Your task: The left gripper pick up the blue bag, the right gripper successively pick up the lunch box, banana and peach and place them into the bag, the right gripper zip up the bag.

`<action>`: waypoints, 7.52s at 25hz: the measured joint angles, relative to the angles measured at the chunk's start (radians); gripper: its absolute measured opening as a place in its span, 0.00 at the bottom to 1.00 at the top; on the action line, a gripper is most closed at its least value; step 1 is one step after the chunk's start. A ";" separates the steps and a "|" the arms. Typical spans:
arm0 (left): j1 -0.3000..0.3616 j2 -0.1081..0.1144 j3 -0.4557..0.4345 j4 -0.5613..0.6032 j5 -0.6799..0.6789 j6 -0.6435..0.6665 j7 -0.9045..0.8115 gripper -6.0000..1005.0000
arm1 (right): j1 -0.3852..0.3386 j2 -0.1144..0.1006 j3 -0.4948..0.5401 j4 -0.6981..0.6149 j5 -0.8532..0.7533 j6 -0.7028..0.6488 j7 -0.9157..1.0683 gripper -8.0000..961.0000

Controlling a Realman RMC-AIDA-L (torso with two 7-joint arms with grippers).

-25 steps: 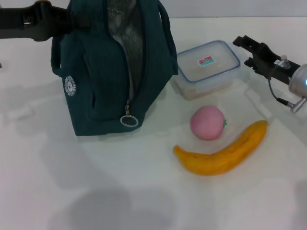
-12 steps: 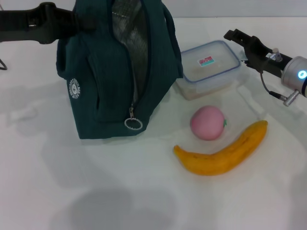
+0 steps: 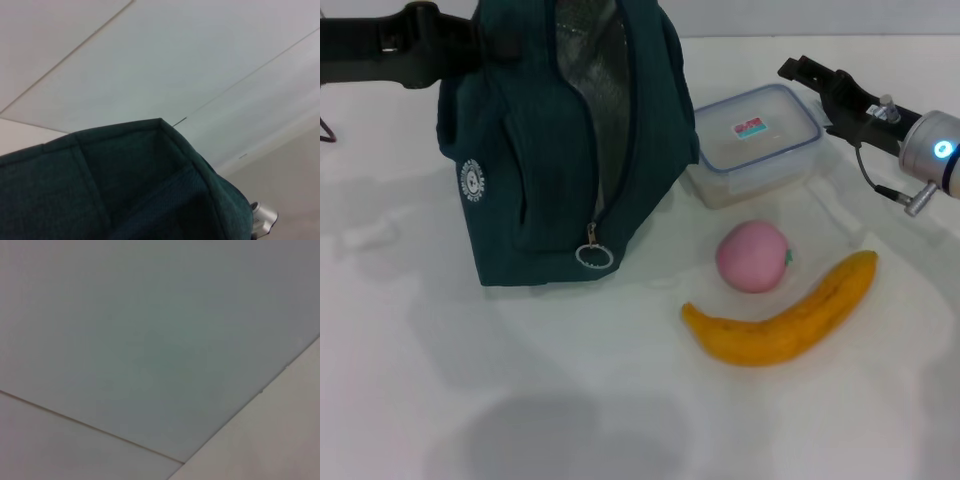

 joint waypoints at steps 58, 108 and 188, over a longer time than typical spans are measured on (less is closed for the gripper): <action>0.052 0.009 0.034 0.000 0.008 0.005 0.029 0.04 | -0.283 -0.003 -0.130 -0.144 0.269 -0.365 -0.163 0.11; 0.025 -0.051 0.079 -0.035 -0.036 -0.005 0.057 0.04 | -0.098 0.000 -0.419 -0.209 0.423 -0.621 0.078 0.11; 0.060 -0.031 0.087 -0.076 -0.044 0.034 0.094 0.04 | -0.116 -0.010 -0.350 -1.240 -1.490 -0.893 -0.094 0.91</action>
